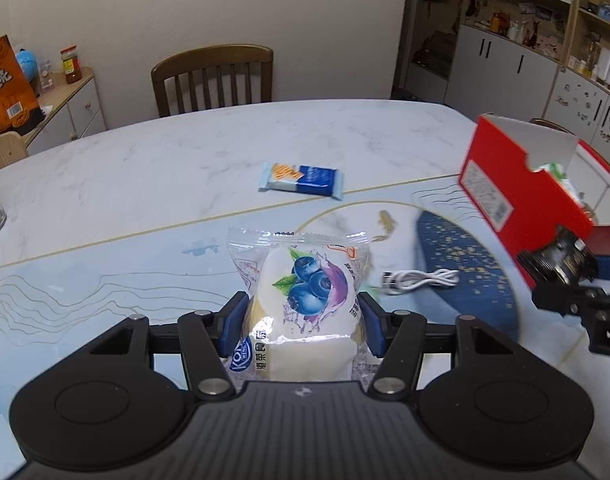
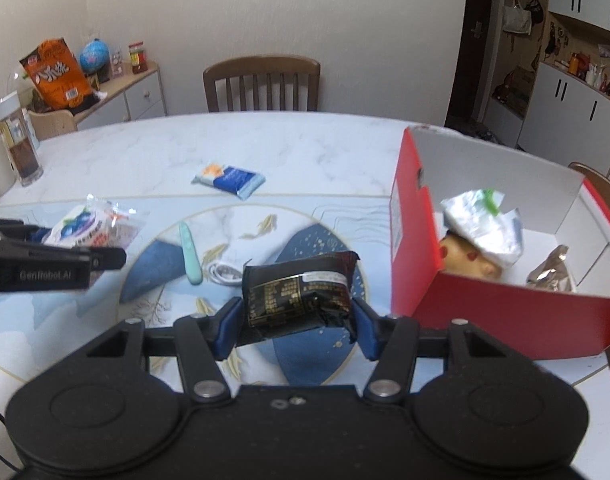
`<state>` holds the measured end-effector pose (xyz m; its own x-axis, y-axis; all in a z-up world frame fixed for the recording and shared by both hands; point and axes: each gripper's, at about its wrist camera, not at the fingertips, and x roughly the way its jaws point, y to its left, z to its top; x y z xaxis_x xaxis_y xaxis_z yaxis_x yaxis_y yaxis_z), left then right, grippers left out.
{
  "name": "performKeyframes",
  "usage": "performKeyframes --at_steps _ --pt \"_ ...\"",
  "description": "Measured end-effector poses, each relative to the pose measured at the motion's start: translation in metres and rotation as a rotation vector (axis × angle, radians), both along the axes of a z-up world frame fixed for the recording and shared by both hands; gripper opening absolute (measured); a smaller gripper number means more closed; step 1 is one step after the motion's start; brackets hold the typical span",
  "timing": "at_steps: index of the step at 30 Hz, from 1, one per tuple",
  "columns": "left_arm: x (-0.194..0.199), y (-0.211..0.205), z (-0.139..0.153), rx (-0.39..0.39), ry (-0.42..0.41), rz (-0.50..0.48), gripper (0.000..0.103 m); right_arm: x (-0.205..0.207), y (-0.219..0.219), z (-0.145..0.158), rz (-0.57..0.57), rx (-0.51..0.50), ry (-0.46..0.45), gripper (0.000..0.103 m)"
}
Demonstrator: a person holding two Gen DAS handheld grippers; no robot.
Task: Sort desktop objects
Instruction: 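Carry the bread bag and chocolate bar with both tools into the red shoebox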
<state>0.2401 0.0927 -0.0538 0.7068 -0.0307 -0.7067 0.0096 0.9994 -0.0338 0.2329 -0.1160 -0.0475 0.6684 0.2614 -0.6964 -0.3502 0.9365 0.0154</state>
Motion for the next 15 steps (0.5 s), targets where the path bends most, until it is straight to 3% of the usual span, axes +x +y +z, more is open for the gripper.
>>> performKeyframes --at_steps 15 --pt "-0.032 -0.044 0.053 -0.007 -0.025 -0.095 0.057 -0.023 -0.033 0.046 -0.029 0.023 -0.069 0.056"
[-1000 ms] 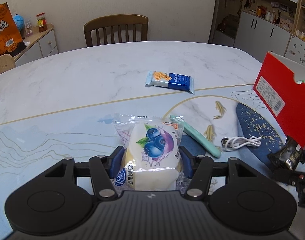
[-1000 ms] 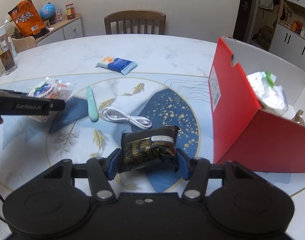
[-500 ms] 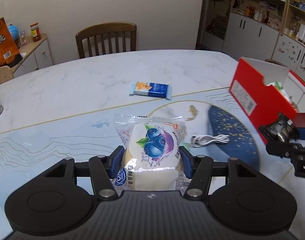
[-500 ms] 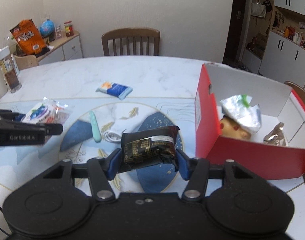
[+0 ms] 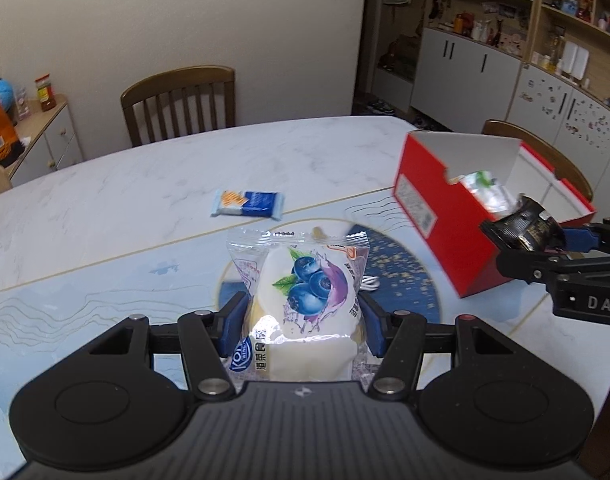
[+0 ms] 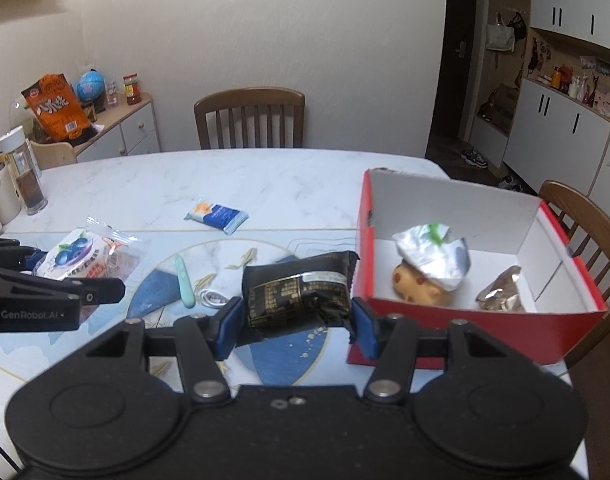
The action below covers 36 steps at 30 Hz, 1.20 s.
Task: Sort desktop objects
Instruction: 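Carry the bread bag and chocolate bar with both tools into the red shoebox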
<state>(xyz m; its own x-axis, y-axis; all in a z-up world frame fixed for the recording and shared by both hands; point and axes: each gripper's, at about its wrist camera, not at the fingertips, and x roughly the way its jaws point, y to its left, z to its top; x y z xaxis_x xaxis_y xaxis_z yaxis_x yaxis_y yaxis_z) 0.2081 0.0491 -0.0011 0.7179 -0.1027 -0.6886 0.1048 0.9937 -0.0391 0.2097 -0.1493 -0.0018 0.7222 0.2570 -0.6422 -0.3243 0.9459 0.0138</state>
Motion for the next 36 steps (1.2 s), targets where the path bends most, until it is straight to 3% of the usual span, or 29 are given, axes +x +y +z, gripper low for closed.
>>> performKeyframes --at_steps 15,36 --pt "-0.010 -0.054 0.037 -0.012 -0.008 -0.083 0.058 -0.006 -0.046 0.032 -0.012 0.003 -0.058 0.056" --pt "0.032 -0.147 0.052 -0.006 -0.029 -0.089 0.058 0.035 -0.134 0.043 0.016 0.020 -0.073 0.056"
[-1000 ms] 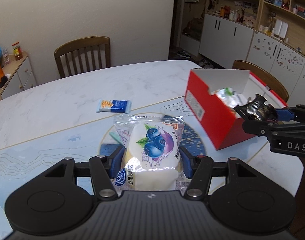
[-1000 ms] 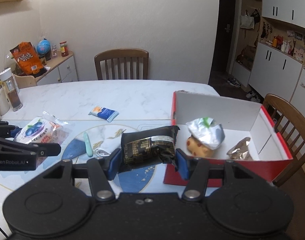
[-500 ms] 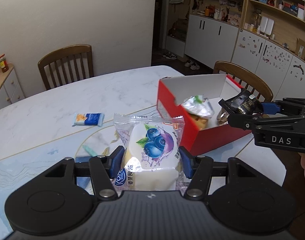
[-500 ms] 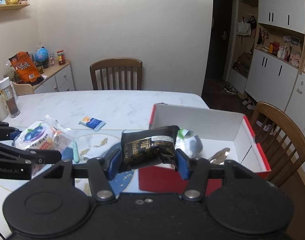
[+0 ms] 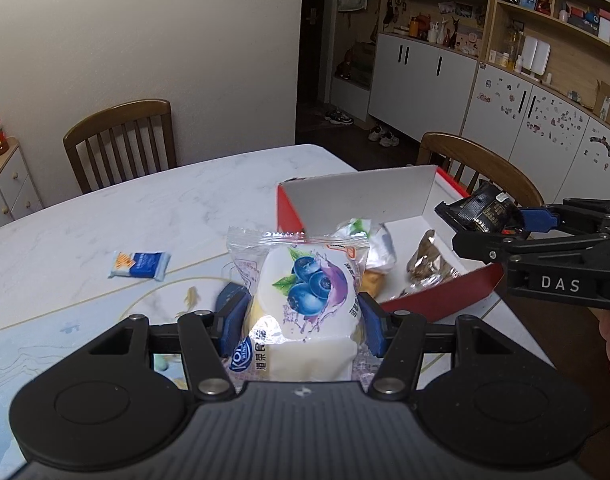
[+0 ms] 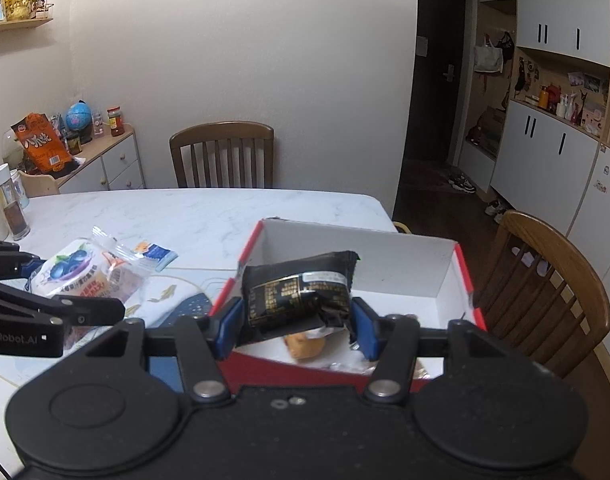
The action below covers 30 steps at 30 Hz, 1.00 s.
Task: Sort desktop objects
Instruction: 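Carry the bread bag and chocolate bar with both tools into the red shoebox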
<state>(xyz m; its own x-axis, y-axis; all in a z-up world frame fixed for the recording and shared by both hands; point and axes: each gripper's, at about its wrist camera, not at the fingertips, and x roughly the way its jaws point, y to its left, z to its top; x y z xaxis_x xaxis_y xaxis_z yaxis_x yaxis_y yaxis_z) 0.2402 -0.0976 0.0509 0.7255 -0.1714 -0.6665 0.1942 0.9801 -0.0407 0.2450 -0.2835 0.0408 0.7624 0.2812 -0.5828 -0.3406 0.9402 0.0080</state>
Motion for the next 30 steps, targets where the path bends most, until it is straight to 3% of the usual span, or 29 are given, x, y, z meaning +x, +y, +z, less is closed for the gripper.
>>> performKeyframes --at_steps 16,30 --pt "0.052 -0.055 -0.005 0.036 -0.001 -0.033 0.058 0.035 -0.052 -0.010 -0.017 0.010 0.020 0.056" --pt "0.098 -0.081 -0.038 0.067 0.089 -0.084 0.058 0.075 -0.065 -0.038 -0.018 -0.016 0.093 0.056"
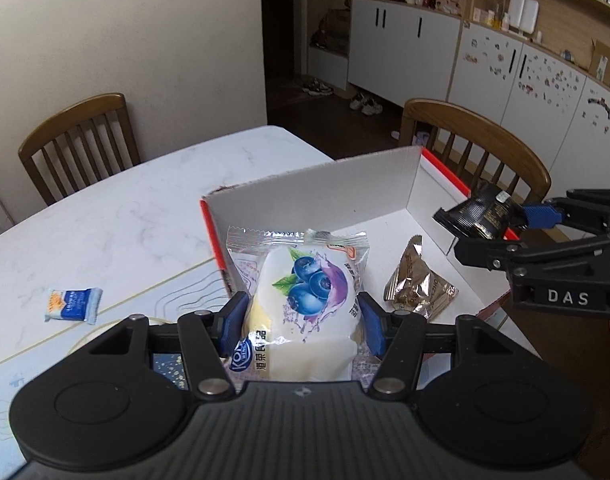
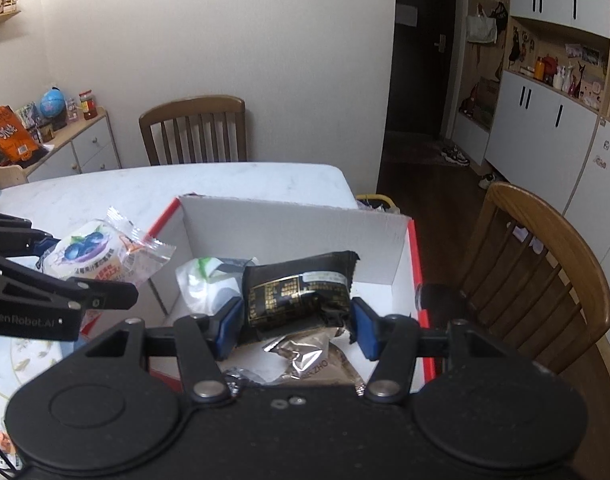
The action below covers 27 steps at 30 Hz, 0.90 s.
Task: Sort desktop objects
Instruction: 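Carry the bread bag and chocolate bar with both tools into the red shoebox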
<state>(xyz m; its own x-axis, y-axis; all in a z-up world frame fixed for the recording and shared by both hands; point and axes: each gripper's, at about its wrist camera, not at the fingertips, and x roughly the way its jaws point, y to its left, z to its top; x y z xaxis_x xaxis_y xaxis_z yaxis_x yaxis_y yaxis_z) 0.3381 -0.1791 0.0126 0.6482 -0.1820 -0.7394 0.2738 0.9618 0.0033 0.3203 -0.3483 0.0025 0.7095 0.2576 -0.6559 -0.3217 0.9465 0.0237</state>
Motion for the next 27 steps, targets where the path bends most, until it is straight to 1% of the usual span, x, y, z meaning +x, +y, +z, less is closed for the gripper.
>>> performKeyframes --at_steps 12,21,27 --pt "0.024 -0.026 -0.027 0.067 0.057 -0.068 0.058 0.036 0.000 -0.028 0.009 -0.032 0.080 0.056" --pt "0.042 -0.028 -0.044 0.081 0.111 -0.060 0.058 0.057 0.003 -0.050 0.026 -0.061 0.143 0.056" --pt "0.048 -0.029 -0.050 0.086 0.130 -0.059 0.058 0.067 0.004 -0.059 0.035 -0.069 0.184 0.056"
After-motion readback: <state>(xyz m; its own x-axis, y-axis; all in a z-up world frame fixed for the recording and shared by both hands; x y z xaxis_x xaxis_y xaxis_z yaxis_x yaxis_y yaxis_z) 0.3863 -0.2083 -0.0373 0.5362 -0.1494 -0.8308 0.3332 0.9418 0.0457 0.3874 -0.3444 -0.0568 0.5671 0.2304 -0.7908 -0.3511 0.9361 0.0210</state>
